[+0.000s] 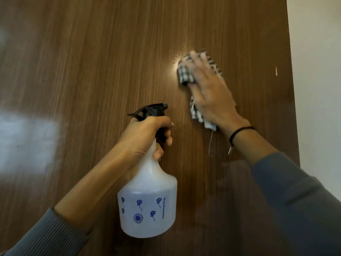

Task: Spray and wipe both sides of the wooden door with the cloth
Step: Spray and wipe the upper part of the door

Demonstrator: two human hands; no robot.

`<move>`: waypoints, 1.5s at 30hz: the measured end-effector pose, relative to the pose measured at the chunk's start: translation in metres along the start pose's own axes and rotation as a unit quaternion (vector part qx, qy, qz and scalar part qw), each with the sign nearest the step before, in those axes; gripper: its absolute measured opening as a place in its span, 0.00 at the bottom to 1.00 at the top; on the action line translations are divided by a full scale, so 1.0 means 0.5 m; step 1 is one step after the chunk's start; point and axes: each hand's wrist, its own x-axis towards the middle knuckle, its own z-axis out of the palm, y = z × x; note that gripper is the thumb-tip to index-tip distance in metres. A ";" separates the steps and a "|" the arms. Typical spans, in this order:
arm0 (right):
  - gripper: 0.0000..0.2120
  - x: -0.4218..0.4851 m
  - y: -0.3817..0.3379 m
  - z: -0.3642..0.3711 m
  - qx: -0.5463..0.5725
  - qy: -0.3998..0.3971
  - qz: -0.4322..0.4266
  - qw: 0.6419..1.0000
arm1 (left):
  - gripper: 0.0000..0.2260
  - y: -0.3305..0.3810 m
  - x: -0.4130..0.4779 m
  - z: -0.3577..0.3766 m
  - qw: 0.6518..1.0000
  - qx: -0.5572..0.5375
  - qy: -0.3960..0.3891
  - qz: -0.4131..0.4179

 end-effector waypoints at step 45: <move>0.27 -0.172 0.044 0.000 0.040 0.031 0.050 0.997 | 0.10 -0.007 -0.007 -0.002 0.999 -0.013 0.035 -0.019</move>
